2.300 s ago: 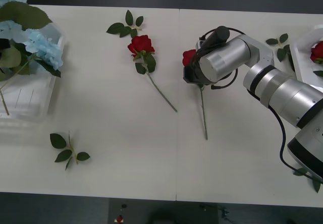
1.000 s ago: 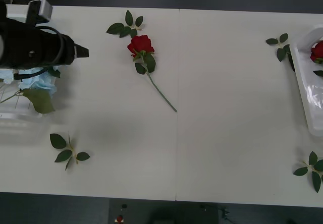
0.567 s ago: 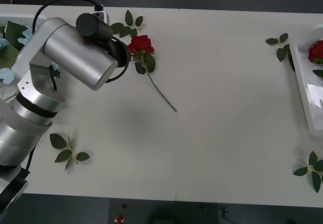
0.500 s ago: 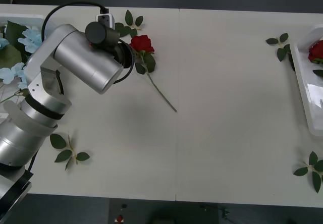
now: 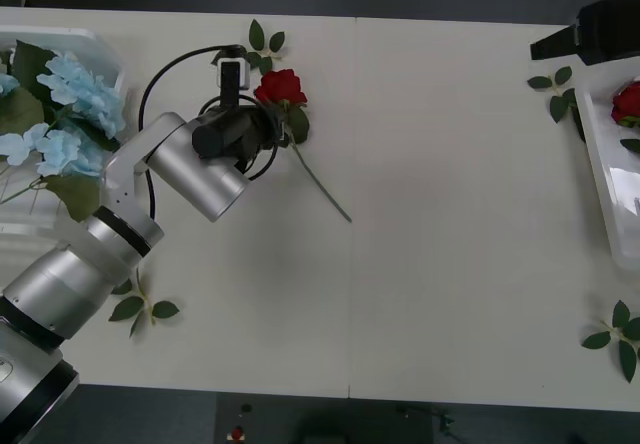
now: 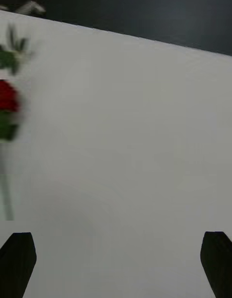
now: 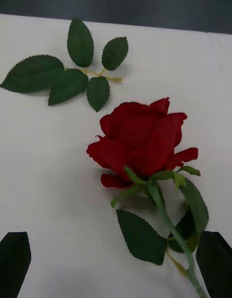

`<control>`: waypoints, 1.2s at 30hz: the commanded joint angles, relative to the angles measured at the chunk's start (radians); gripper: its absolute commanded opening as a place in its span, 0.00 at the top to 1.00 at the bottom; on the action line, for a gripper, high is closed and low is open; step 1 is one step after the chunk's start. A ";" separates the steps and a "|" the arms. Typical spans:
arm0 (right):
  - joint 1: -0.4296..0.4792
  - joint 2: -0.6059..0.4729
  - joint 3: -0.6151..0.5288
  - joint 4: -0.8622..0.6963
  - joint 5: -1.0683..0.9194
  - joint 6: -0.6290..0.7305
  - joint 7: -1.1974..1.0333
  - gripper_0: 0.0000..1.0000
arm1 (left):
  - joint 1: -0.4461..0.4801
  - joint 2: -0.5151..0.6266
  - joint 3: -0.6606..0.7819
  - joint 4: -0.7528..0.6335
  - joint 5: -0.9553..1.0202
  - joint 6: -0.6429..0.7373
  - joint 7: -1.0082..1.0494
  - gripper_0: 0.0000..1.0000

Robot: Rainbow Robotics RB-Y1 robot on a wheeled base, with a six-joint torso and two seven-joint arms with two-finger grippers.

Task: Put the red flowers into the right box and the blue flowers into the left box

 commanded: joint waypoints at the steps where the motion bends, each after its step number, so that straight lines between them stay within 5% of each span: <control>1: 0.157 -0.070 -0.087 -0.096 -0.249 0.001 0.320 0.00 | -0.087 -0.033 -0.053 0.101 -0.005 -0.088 -0.002 0.00; 7: 0.361 -0.050 -0.139 -0.207 -0.548 0.010 0.831 0.00 | -0.148 -0.087 -0.088 0.178 0.006 -0.099 -0.008 0.00; 12: 0.430 -0.004 -0.141 -0.224 -0.681 0.079 0.838 0.00 | -0.177 -0.125 -0.100 0.204 0.021 -0.099 -0.027 0.00; 25: 0.439 0.094 -0.141 -0.156 -0.766 0.239 0.838 0.00 | -0.188 -0.170 -0.103 0.322 -0.011 -0.095 -0.062 0.06; 28: 0.442 0.094 -0.141 -0.158 -0.792 0.251 0.838 0.00 | -0.186 -0.171 -0.103 0.344 -0.011 -0.095 -0.067 0.47; 29: 0.447 0.094 -0.141 -0.155 -0.815 0.260 0.838 0.00 | -0.186 -0.173 -0.103 0.348 -0.010 -0.094 -0.065 0.75; 31: 0.450 0.100 -0.147 -0.155 -0.813 0.265 0.838 0.00 | -0.183 -0.174 -0.103 0.353 -0.010 -0.086 -0.061 0.99; 36: 0.496 0.111 -0.199 -0.155 -0.813 0.268 0.838 0.00 | -0.182 -0.174 -0.103 0.351 -0.008 -0.060 -0.048 1.00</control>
